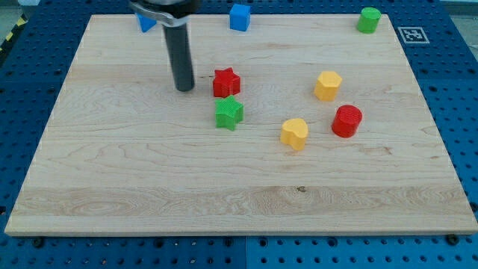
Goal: Move the blue triangle right a bit
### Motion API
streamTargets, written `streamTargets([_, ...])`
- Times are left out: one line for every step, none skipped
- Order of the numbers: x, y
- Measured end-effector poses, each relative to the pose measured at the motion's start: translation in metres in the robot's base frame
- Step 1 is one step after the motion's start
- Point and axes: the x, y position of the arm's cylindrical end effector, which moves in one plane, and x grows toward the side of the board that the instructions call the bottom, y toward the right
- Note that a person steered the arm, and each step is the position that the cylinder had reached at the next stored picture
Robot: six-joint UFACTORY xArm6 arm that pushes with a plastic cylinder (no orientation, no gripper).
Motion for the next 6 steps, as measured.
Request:
streamTargets([-0.011, -0.039])
streamTargets([-0.013, -0.043])
streamTargets([-0.049, -0.089])
streamTargets([-0.105, -0.130])
streamTargets([-0.176, -0.116])
streamTargets([-0.186, -0.110])
